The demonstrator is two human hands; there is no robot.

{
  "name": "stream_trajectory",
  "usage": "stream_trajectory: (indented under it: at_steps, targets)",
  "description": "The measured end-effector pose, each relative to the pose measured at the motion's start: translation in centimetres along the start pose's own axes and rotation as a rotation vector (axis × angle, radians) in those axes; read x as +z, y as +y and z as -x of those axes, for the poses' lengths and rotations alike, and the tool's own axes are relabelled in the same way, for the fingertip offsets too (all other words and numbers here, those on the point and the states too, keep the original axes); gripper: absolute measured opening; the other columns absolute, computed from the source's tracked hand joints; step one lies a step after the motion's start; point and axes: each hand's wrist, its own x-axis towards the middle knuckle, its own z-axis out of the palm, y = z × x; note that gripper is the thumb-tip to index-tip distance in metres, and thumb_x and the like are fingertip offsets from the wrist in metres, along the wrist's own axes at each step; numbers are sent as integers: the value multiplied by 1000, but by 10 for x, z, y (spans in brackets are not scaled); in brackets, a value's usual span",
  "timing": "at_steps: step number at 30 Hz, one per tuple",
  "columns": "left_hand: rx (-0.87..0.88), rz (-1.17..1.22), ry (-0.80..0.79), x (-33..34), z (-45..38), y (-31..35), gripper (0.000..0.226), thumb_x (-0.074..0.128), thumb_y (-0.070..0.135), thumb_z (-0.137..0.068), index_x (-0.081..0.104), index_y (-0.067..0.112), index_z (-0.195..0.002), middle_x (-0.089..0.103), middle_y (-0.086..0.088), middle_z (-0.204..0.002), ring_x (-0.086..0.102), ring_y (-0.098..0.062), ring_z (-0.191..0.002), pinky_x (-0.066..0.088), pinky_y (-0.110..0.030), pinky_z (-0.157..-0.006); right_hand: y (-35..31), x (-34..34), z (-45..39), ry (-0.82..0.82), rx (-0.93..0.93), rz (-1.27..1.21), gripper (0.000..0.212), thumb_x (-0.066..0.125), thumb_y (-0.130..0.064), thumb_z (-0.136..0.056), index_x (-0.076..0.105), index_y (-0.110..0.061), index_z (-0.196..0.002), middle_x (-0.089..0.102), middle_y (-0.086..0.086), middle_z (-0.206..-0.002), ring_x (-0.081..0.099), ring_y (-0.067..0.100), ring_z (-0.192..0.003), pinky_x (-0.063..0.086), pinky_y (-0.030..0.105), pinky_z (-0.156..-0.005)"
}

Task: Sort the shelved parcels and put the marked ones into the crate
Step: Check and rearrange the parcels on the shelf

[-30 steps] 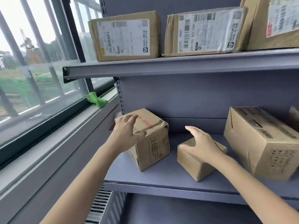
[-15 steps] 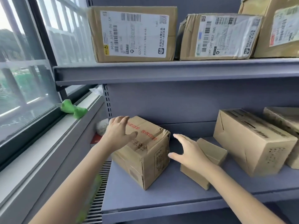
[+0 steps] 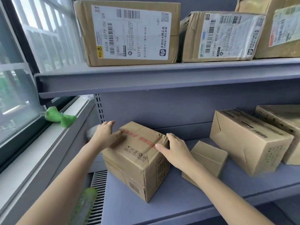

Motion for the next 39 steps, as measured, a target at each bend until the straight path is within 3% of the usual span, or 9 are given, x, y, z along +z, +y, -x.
stream_trajectory:
  at_steps: [3, 5, 10, 15, 19, 23, 28, 34, 39]
  targets:
    - [-8, -27, -13, 7, -4, -4, 55, 53, 40, -91, 47, 1, -129, 50, -18, -133, 42, -32, -126, 33, -35, -99, -1, 3, -4, -4, 130, -13, 67, 48, -46, -90, 32, -2, -138, 39, 12, -145, 37, 27, -133, 33, 33, -104]
    - [-29, -13, -23, 10, -5, -7, 43, 51, 41, -91, 56, 1, -105, 59, -18, -112, 51, -34, -113, 36, -35, -83, -1, 7, -7, -37, 212, -34, 62, 46, -50, -89, 43, -1, -129, 49, 15, -135, 46, 29, -124, 39, 33, -95]
    - [-57, 17, -37, 11, 10, -11, 34, 45, 41, -94, 51, 9, -84, 62, -12, -94, 56, -30, -96, 35, -31, -69, 0, 12, -8, -151, 260, -162, 58, 44, -48, -91, 47, -4, -128, 51, 11, -132, 48, 27, -119, 37, 29, -85]
    - [-152, 132, 85, 6, 46, -1, 38, 52, 42, -90, 57, 6, -103, 61, -7, -97, 57, -28, -98, 39, -32, -74, 2, 13, 0, -77, 212, -271, 41, 50, -37, -89, 53, -8, -118, 58, 9, -121, 52, 26, -111, 42, 31, -86]
    - [-274, 544, 212, 0, 80, 9, 48, 71, 28, -80, 53, 10, -120, 58, -6, -118, 54, -21, -103, 38, -27, -82, 13, 8, 13, 39, 56, -429, 36, 57, -23, -86, 52, -19, -121, 62, -1, -118, 55, 20, -113, 45, 37, -98]
    - [-261, 707, 135, 8, 112, 10, 58, 81, 27, -68, 52, 20, -118, 60, 3, -99, 59, -19, -96, 46, -33, -82, 34, 5, 36, 54, -108, -513, 60, 63, -7, -82, 40, -25, -135, 55, -10, -126, 50, 12, -120, 42, 38, -104]
    - [-252, 780, 77, 23, 148, 5, 49, 73, 55, -52, 56, 35, -93, 67, -1, -102, 67, -20, -92, 54, -40, -76, 58, 20, 58, 58, -165, -521, 71, 64, -2, -80, 33, -28, -139, 46, -10, -137, 43, 9, -127, 39, 35, -107]
    - [-290, 773, 27, 27, 164, 6, 62, 58, 69, -60, 57, 21, -97, 64, 1, -101, 63, -18, -95, 53, -37, -82, 68, 28, 69, 48, -133, -512, 68, 67, -15, -81, 32, -32, -137, 43, -13, -137, 40, 9, -126, 36, 36, -107]
    - [-374, 942, 6, 22, 144, 0, 63, 56, 82, -59, 63, 36, -102, 67, 4, -115, 61, -21, -109, 46, -51, -96, 58, 11, 53, -5, 14, -804, 53, 52, -31, -92, 33, -22, -140, 41, -16, -127, 40, 3, -120, 30, 21, -98]
